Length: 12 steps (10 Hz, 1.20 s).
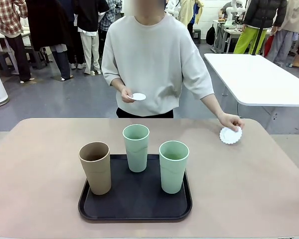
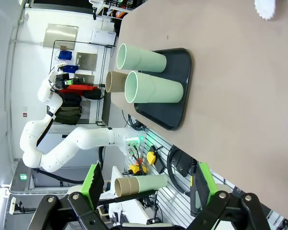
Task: Place coasters on the table and set cups on them.
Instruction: Pick up one Reusable plastic cup and place it on a coaster set by the human.
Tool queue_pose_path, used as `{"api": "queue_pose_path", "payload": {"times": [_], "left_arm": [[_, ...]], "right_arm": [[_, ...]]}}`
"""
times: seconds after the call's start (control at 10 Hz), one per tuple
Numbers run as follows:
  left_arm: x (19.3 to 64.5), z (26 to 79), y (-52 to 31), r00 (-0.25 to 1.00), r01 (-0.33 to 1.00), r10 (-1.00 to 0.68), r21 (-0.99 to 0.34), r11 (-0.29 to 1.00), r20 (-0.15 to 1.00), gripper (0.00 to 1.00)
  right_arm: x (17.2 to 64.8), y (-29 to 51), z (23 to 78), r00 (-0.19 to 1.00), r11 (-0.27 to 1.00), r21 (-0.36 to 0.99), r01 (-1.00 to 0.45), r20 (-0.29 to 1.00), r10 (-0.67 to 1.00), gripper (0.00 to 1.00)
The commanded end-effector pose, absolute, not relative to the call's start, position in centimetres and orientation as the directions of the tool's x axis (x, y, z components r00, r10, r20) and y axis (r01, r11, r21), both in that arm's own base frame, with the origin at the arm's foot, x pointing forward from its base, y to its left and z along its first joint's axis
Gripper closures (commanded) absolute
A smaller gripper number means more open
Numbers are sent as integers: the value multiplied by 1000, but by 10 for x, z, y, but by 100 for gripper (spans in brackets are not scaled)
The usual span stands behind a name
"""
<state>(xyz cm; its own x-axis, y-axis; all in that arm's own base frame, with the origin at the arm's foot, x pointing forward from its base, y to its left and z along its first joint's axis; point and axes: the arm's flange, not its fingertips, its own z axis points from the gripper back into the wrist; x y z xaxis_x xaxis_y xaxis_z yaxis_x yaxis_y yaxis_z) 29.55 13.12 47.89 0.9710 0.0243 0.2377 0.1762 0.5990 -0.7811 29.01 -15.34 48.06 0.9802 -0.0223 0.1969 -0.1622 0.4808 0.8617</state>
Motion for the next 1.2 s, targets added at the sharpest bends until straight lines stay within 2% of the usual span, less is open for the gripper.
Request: {"api": "queue_pose_path", "payload": {"times": [0.0,1.1], "left_arm": [[296,479,132,969,181,29,-782,596,246,0],[296,479,132,969,181,29,-782,596,246,0]], "right_arm": [[291,-152,480,979,461,872,-165,201,-29,0],[291,-152,480,979,461,872,-165,201,-29,0]]}}
